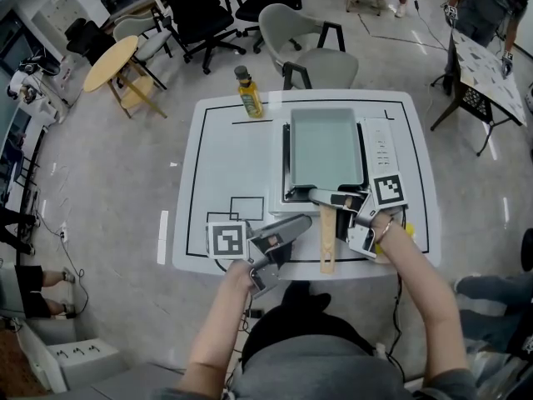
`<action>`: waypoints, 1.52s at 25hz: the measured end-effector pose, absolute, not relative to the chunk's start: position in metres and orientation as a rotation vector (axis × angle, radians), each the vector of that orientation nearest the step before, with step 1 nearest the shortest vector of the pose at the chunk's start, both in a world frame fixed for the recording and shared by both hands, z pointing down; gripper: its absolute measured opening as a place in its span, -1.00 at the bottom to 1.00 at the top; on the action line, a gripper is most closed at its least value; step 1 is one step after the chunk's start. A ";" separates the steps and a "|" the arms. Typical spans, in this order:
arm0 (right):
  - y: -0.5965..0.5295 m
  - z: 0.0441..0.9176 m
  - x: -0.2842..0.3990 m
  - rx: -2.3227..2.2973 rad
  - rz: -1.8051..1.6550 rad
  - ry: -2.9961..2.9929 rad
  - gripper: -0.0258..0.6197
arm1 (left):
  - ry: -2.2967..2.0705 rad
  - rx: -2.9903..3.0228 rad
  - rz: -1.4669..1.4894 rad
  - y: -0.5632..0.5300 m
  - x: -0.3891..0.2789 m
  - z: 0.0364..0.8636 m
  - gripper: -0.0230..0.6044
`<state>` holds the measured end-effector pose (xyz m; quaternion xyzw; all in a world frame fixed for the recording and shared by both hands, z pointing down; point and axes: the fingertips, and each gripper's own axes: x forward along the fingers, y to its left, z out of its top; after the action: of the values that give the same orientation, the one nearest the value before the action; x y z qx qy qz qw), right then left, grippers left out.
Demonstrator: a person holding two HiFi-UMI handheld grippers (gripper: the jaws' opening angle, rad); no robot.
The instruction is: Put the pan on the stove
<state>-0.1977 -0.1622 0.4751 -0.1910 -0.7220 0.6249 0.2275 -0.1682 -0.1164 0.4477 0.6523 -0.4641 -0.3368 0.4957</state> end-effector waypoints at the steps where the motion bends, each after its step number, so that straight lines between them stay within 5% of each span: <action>1: -0.163 0.476 -0.197 -0.524 1.721 -1.991 -0.36 | -1.168 1.582 -0.791 -0.116 -0.173 0.451 -0.40; 8: -0.163 0.476 -0.198 -0.518 1.712 -2.002 -0.36 | -1.432 1.603 -0.667 -0.115 -0.202 0.451 -0.46; 19: -0.164 0.476 -0.198 -0.513 1.725 -2.001 -0.36 | -1.996 1.552 -0.327 -0.108 -0.259 0.435 -0.90; 38: -0.166 0.466 -0.195 -0.564 1.757 -2.047 -0.23 | -2.063 1.570 -0.275 -0.114 -0.265 0.425 -0.91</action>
<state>-0.1946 -0.1662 0.4660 -0.2009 -0.7289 0.6258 0.1917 -0.2652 -0.1144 0.4252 0.5808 -0.7632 -0.1016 0.2644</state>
